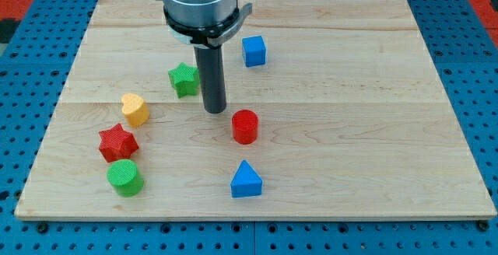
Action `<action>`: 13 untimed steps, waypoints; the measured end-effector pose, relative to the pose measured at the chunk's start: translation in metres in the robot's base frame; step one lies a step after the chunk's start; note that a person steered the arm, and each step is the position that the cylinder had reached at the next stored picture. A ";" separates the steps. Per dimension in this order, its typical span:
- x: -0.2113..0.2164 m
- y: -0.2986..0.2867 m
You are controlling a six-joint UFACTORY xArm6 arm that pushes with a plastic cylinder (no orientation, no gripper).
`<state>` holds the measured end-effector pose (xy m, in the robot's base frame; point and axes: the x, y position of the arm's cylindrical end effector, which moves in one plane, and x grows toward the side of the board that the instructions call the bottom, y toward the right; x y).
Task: Put the blue cube vertically at the top side of the red circle
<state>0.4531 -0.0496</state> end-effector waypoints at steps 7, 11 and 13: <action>-0.112 0.165; -0.151 0.171; -0.177 0.142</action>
<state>0.2764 0.0924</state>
